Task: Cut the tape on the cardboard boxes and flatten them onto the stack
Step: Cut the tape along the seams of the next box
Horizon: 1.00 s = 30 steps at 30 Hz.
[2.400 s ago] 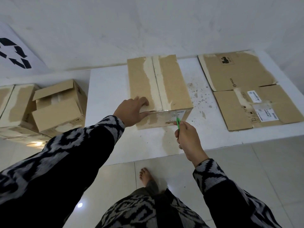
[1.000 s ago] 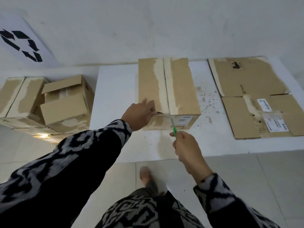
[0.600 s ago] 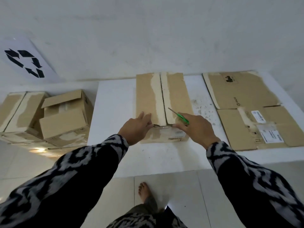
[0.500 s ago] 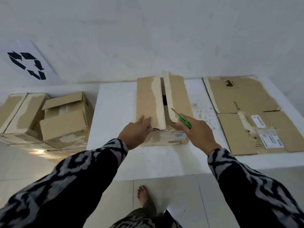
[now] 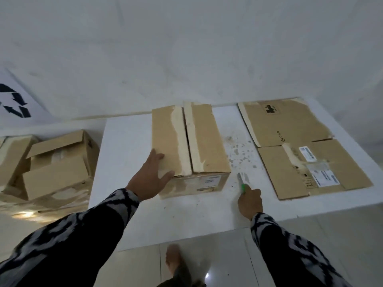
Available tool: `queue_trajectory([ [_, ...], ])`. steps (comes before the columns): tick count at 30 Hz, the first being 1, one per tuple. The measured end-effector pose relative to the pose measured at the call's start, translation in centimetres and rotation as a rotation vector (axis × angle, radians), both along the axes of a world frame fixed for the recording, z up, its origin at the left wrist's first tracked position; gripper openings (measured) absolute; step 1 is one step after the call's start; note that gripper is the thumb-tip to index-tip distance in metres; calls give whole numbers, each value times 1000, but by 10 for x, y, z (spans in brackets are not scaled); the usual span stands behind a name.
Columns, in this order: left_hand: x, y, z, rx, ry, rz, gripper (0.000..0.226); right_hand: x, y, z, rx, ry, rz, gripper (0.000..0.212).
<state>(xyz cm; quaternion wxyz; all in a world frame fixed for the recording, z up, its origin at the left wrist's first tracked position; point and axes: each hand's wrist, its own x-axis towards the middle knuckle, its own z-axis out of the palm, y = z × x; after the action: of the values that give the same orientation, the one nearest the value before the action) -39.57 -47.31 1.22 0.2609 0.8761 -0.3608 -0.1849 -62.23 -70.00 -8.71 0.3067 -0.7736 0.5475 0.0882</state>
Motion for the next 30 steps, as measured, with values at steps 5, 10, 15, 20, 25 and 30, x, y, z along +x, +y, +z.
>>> queue_trajectory([
  [5,-6,-8,0,79,56,22,74,6,17,-21,-227,206,54,54],
  [10,-2,-6,5,105,107,18,71,35,8,19,-130,-190,-257,49],
  [15,11,-26,14,184,194,162,65,88,14,112,383,-632,-208,55],
  [20,66,-39,32,463,-35,215,66,79,109,126,351,-568,56,29],
  [25,51,-32,36,498,-106,250,51,125,40,132,-192,-520,-30,62],
  [30,15,-17,30,349,-192,154,74,149,-16,125,-173,-158,336,93],
])
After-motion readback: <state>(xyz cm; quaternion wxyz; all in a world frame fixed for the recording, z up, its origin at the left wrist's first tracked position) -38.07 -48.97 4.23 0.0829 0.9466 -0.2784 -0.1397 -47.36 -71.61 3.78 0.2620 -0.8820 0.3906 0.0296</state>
